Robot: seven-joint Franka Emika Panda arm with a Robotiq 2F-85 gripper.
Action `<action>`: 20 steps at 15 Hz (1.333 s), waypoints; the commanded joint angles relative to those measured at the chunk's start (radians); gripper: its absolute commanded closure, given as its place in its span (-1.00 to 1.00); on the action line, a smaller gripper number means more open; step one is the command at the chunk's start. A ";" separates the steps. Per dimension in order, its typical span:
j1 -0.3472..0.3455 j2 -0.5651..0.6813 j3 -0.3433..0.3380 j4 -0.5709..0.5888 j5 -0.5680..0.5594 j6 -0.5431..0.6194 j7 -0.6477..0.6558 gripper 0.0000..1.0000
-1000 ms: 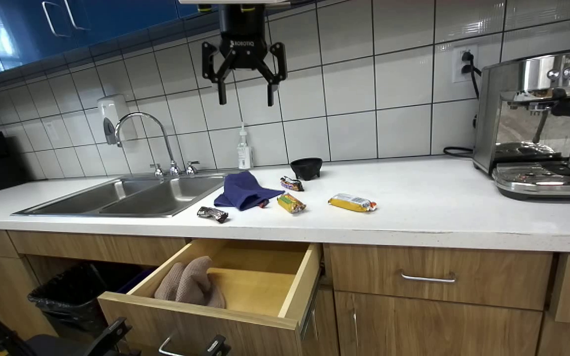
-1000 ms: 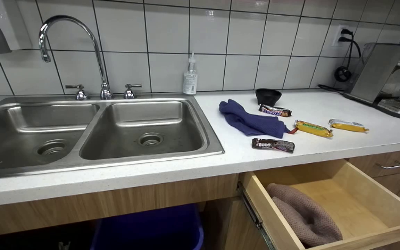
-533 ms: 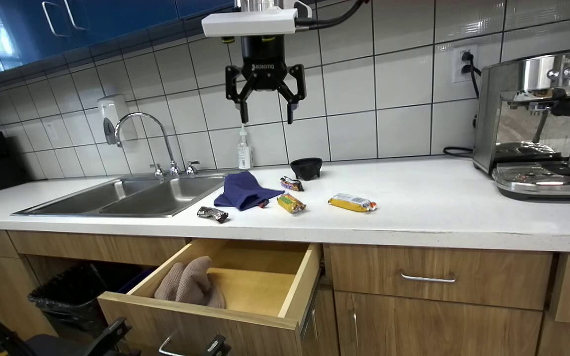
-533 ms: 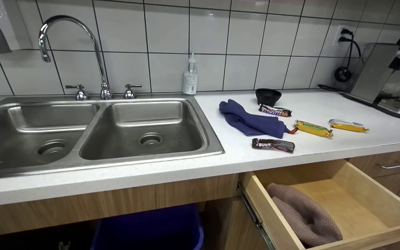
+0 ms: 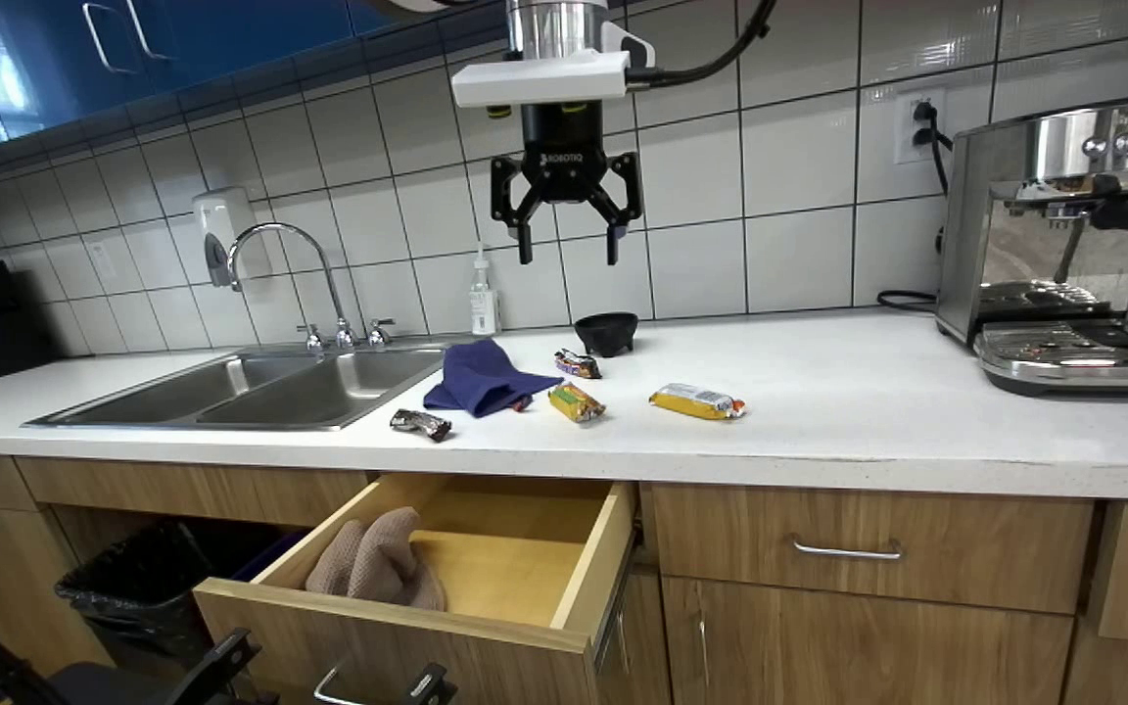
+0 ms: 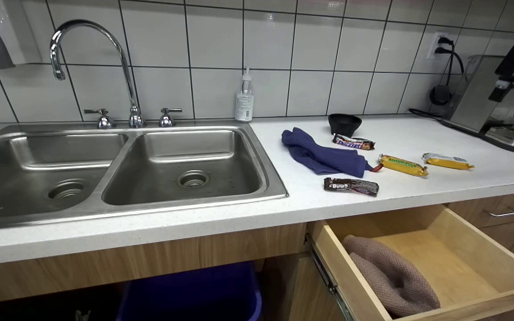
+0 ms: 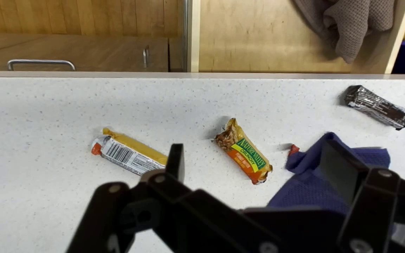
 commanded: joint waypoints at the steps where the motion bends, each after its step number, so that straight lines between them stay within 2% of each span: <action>1: -0.049 0.098 0.043 0.109 0.014 0.002 0.042 -1.00; 2: -0.055 0.106 0.049 0.125 0.013 -0.009 0.059 -1.00; 3: -0.061 0.061 0.055 0.060 0.000 0.004 0.022 -1.00; 6: -0.070 0.093 0.066 0.096 -0.002 0.004 0.041 -1.00; 13: -0.071 0.095 0.066 0.101 -0.002 0.004 0.043 -1.00; 20: -0.092 0.135 0.084 0.083 -0.014 0.180 0.007 -1.00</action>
